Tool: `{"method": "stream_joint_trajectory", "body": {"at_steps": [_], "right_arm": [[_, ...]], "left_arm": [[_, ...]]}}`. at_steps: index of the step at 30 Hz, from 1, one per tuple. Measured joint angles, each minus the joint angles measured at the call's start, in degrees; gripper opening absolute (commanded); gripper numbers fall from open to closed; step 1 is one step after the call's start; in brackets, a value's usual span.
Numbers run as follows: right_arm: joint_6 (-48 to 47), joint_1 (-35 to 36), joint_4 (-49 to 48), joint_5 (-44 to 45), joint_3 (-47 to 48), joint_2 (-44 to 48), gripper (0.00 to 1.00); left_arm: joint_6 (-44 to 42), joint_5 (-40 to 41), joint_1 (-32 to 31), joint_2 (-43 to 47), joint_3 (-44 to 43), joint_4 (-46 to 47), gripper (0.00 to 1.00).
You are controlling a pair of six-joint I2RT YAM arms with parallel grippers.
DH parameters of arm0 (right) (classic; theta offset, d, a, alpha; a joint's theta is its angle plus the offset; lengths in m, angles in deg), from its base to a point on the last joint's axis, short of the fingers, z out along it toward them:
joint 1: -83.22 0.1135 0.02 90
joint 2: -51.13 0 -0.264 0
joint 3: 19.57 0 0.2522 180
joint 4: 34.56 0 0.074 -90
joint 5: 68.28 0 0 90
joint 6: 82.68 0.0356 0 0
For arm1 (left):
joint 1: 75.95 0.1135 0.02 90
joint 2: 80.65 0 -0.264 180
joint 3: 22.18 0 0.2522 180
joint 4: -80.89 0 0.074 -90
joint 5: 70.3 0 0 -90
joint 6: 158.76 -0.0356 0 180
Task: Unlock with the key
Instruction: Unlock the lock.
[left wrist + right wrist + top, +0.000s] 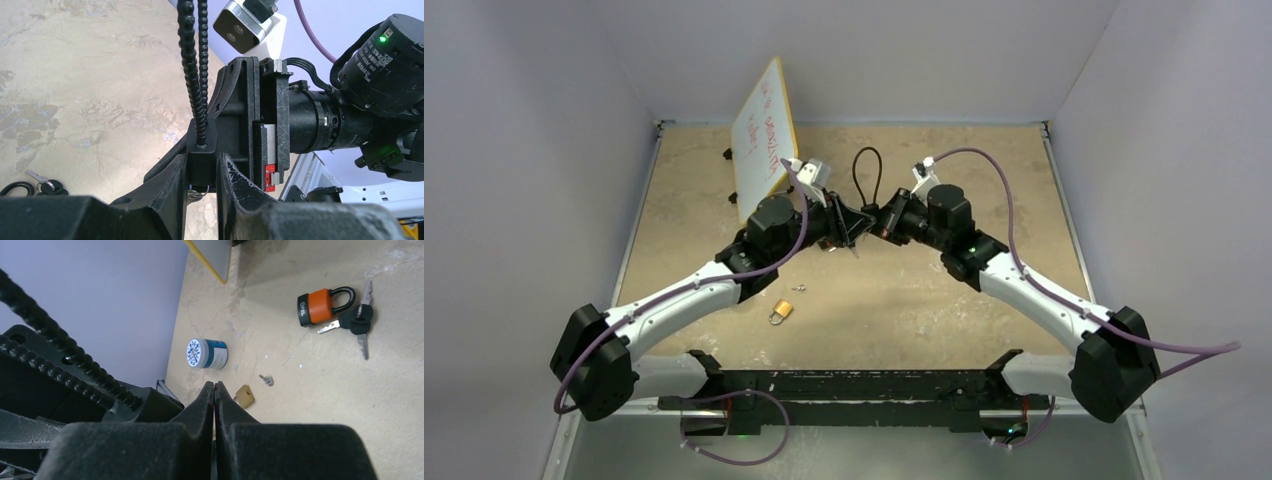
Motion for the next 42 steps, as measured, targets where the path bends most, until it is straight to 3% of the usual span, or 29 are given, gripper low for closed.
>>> {"method": "stream_joint_trajectory", "body": {"at_steps": [1,8,13,22,28,32,36,42], "right_arm": [[0.3,0.4,0.2,0.2,0.0,0.4,0.01],[1.3,1.4,0.2,1.8,-5.3,7.1,0.42],[0.2,1.4,1.0,3.5,-10.4,12.8,0.51],[-1.7,2.6,-1.5,3.5,-14.8,25.1,0.57],[-1.5,2.6,-5.2,3.5,-15.3,26.2,0.56],[-0.9,2.6,-5.4,4.4,-15.3,24.8,0.5],[-0.2,2.5,-6.2,4.7,-15.0,23.1,0.36],[0.2,2.5,-10.3,3.3,-14.2,20.8,0.37]], "left_arm": [[0.2,0.5,-0.2,0.7,0.2,-0.2,0.0],[6.4,1.5,-1.0,3.2,0.7,-2.2,0.0],[13.1,-0.2,0.5,3.9,2.6,-2.1,0.0],[22.3,-4.4,7.3,3.2,4.8,-1.6,0.0],[25.6,-8.7,8.2,3.2,4.9,1.2,0.0],[27.4,-11.1,8.3,3.2,4.9,3.5,0.0],[29.0,-12.9,8.3,3.2,4.9,5.4,0.0],[30.8,-14.9,8.3,3.2,4.9,8.3,0.0]]}}
